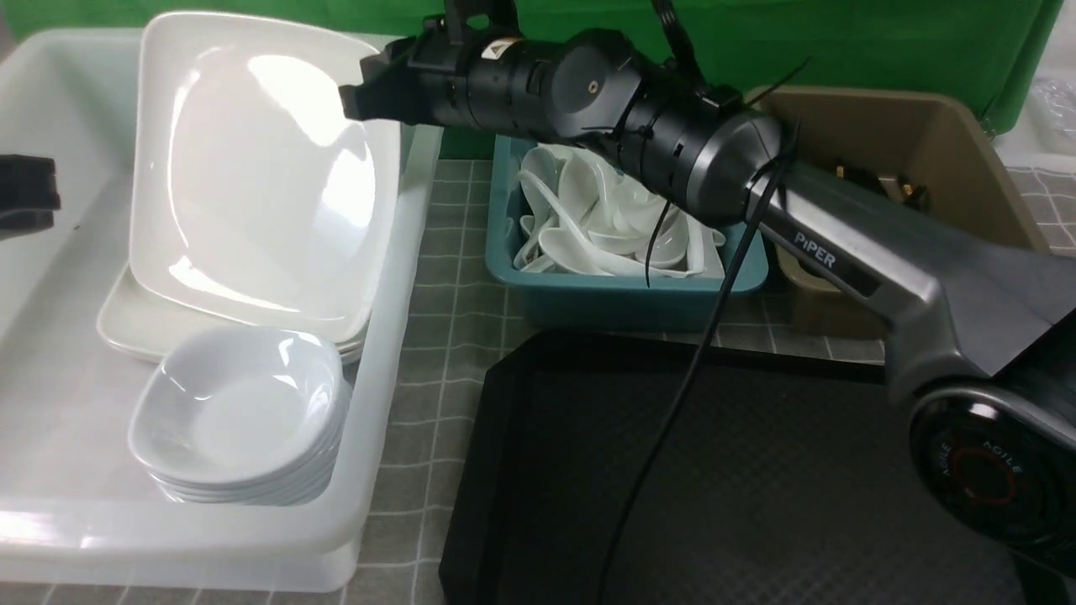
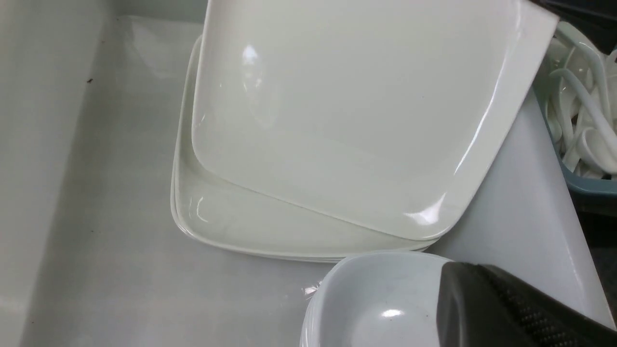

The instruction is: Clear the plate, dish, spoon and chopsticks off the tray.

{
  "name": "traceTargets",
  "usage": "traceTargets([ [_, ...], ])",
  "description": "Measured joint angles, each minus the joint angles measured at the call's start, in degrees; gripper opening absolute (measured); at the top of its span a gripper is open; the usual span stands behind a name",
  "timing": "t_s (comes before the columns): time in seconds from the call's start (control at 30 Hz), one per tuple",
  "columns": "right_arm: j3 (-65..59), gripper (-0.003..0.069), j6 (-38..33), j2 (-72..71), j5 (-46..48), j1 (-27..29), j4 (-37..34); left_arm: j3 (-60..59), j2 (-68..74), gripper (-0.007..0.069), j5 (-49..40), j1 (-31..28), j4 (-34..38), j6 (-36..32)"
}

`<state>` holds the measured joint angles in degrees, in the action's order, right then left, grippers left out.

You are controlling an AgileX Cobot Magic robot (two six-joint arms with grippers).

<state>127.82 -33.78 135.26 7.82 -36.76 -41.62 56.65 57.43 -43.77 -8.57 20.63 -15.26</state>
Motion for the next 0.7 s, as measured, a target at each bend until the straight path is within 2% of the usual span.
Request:
traceTargets([
  [0.13, 0.0, 0.009, -1.2, 0.0, -0.2, -0.1, -0.4, 0.0, 0.0, 0.0001, 0.0, 0.0, 0.0, 0.0],
  [0.33, 0.5, 0.0226, -3.8, 0.0, -2.0, -0.1, -0.7, 0.0, 0.0, 0.0001, -0.5, 0.0, 0.0, 0.0],
  [0.43, 0.5, 0.0241, -4.4, 0.0, -2.0, -0.1, -0.7, 0.0, 0.0, 0.0001, -0.6, 0.0, -0.1, 0.0],
  [0.7, 0.5, 0.0221, -4.6, -0.1, -0.9, 0.0, -0.7, 0.0, 0.0, 0.0001, -0.7, 0.0, -0.3, 0.0],
])
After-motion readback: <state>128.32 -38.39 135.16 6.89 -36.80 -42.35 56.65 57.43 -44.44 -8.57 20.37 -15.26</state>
